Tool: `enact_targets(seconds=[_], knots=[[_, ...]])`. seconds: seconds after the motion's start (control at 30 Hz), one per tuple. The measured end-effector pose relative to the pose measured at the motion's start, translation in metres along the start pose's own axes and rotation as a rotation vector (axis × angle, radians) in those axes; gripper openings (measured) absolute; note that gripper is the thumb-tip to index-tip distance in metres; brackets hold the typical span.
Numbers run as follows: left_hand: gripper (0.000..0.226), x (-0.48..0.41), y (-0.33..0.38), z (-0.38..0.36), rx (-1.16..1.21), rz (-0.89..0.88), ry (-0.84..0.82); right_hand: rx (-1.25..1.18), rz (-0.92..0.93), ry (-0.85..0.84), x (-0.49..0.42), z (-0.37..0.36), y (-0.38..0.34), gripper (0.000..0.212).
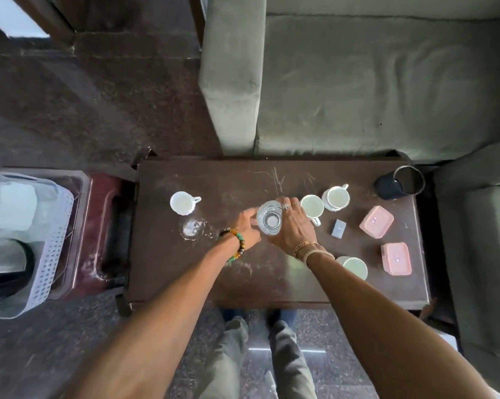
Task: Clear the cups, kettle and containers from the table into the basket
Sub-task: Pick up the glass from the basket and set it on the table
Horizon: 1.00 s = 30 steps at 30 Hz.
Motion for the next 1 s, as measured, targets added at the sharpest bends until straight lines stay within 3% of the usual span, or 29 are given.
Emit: enact_targets(seconds=[0.37, 0.77, 1.0], knots=[[0.093, -0.086, -0.001, 0.033, -0.08, 0.014, 0.046, 0.068, 0.095, -0.098, -0.111, -0.049, 0.007, 0.092], [0.095, -0.123, -0.024, 0.032, -0.113, -0.002, 0.108, 0.031, 0.069, -0.1, -0.127, -0.068, 0.019, 0.096], [0.084, -0.103, -0.027, 0.029, -0.35, 0.038, 0.139, 0.046, 0.069, -0.192, -0.107, -0.058, 0.012, 0.135]])
Point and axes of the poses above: each hand's wrist, its own x-axis away from the middle knuckle, its own z-axis out of the back of the hand, y = z × x, the point moved 7 cm from there along -x, towards the middle knuckle, and after that the axes turned 3 degrees about z, right-handed, at the moved point
